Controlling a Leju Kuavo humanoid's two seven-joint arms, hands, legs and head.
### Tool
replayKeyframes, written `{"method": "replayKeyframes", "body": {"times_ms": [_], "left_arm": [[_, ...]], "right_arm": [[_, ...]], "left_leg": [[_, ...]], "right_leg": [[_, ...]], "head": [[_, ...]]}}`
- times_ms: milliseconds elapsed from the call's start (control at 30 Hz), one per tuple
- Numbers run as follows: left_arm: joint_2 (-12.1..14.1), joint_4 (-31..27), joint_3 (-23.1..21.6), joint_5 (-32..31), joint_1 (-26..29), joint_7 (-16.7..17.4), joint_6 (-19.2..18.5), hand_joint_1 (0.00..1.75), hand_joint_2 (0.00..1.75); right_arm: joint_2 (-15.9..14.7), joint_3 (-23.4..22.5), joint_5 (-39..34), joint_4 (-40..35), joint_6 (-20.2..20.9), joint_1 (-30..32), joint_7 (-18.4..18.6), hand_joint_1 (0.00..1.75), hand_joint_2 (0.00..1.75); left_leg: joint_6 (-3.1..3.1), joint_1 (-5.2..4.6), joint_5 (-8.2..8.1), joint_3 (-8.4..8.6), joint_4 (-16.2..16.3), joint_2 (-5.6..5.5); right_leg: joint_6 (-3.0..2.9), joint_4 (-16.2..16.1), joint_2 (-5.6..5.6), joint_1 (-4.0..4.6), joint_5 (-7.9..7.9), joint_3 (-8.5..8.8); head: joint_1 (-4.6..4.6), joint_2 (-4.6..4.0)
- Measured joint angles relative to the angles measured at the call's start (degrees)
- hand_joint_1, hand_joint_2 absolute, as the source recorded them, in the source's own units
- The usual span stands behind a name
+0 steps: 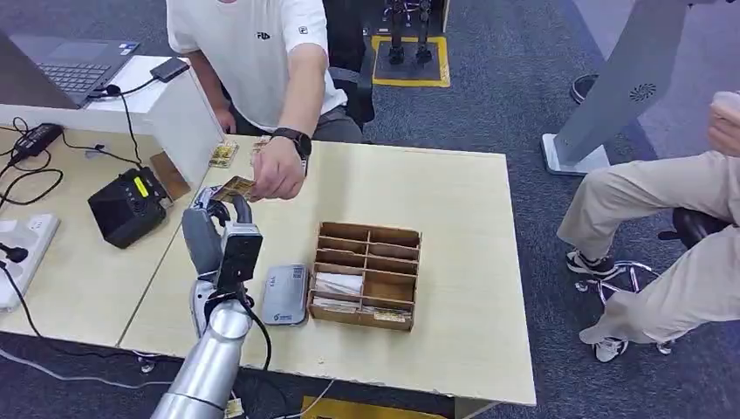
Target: Pass the card to the sensor for recognition and then transmit it.
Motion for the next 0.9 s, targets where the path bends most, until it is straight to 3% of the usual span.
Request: {"method": "replayKeyframes", "body": {"times_ms": [233, 900], "left_arm": [[0.09, -0.09, 0.00, -0.21, 0.28, -0.24, 0.05, 1.75, 1.75], [-0.02, -0.15, 0.31, 0.88, 0.28, -1.05, 0.05, 1.75, 1.75]], "right_arm": [[0.00, 0.00, -0.33, -0.28, 0.00, 0.01, 2.36, 0.00, 1.75], [0.00, 0.00, -0.96, -0.83, 0.00, 0.02, 2.60, 0.00, 1.75]], "left_leg": [[0.00, 0.00, 0.00, -0.01, 0.00, 0.00], [0.00, 0.00, 0.00, -0.01, 0.00, 0.00]], "right_leg": [[0.00, 0.00, 0.00, 0.00, -0.01, -0.01], [0.00, 0.00, 0.00, 0.00, 0.00, -0.01]], "head": [[-0.02, 0.00], [-0.02, 0.00]]}}
